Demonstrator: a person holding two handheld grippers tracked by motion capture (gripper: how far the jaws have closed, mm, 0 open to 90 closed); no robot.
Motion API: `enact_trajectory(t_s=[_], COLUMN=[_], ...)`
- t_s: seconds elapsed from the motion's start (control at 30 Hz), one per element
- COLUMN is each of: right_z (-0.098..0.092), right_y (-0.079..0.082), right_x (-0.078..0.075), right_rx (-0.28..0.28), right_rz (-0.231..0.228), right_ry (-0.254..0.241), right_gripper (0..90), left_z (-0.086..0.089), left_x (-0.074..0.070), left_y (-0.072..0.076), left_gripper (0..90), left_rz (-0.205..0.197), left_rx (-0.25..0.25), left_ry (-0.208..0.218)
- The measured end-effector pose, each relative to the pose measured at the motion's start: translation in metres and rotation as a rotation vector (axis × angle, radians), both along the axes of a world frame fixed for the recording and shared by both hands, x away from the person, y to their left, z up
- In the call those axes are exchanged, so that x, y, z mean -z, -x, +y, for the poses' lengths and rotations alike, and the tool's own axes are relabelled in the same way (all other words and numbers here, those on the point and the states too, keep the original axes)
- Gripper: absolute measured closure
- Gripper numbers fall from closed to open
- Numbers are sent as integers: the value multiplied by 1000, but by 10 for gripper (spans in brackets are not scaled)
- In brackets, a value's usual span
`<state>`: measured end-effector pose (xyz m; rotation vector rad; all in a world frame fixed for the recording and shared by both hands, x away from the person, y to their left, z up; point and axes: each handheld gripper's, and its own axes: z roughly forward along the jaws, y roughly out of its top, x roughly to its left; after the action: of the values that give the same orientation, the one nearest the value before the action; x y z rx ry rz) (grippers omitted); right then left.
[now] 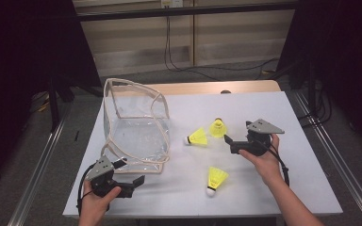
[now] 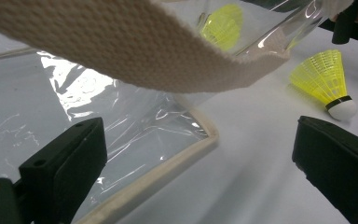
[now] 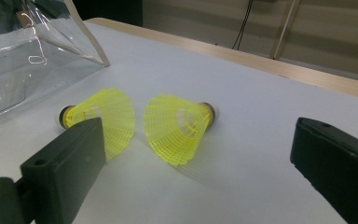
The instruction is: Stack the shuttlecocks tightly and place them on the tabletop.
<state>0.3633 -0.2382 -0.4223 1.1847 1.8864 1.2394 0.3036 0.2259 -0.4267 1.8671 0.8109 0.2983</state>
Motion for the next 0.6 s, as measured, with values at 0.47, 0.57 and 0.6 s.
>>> enact_trajectory(t_s=[0.47,0.57,0.6], right_z=[7,9,10], right_y=[-19,-22,-23], right_x=[-1,-1,0], right_rx=[18,22,20], right_rz=[31,41,46], right_ry=[18,29,37], right_gripper=[189,241,257], left_z=[0,0,0], left_x=[0,0,-1], left_y=[0,0,1], left_gripper=[31,32,32], left_rz=[0,-2,-1], left_rx=[3,4,4], left_ry=[-5,-3,-4])
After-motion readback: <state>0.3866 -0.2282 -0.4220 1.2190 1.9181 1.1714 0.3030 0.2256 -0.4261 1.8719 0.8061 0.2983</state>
